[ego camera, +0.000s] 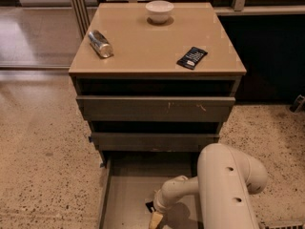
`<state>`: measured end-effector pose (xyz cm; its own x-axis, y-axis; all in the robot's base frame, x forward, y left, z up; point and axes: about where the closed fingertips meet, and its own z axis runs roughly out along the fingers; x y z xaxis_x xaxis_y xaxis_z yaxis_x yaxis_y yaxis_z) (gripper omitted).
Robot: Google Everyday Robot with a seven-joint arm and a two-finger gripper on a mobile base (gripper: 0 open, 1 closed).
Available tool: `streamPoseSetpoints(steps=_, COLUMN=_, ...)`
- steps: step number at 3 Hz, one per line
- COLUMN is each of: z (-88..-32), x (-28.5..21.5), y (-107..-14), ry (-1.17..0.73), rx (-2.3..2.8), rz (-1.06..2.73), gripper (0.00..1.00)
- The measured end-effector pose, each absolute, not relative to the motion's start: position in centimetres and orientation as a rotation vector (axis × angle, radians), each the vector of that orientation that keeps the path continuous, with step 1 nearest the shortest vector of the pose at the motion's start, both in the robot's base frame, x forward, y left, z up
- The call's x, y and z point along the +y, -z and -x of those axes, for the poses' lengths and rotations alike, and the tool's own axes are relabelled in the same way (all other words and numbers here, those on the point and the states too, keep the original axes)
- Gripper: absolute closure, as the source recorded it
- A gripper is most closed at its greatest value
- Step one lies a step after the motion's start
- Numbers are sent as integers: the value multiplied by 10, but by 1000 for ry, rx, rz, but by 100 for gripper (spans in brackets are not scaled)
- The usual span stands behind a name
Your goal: Pick rxbar chocolate from bottom drawer and place on counter
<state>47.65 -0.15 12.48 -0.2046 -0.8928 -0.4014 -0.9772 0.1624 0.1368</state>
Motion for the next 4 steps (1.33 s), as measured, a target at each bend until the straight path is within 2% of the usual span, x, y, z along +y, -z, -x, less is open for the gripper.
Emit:
streamPoseSetpoints(steps=3, z=-472, x=-6, y=-107, ry=-573, rx=2255, rz=1815, gripper=0)
streamPoseSetpoints(steps=4, z=-472, x=-6, y=-107, ry=-575, rx=2262, rz=1810, gripper=18)
